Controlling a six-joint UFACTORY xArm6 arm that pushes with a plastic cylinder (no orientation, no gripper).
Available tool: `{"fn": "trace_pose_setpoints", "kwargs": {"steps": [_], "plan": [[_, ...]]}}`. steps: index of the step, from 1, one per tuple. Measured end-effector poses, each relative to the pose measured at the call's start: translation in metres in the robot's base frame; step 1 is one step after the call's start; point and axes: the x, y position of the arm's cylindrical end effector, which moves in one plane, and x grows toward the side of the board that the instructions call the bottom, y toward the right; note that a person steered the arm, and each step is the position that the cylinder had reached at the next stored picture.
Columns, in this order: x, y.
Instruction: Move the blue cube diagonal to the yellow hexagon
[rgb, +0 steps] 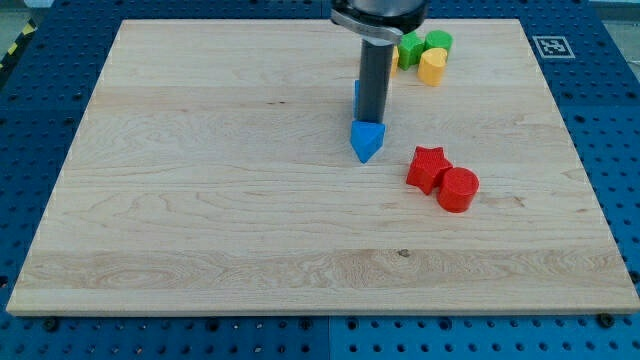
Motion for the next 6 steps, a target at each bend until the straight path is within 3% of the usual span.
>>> {"fn": "trace_pose_setpoints", "kwargs": {"steps": [2,6], "plan": [[-0.031,0.032],[-0.038,-0.058]]}}
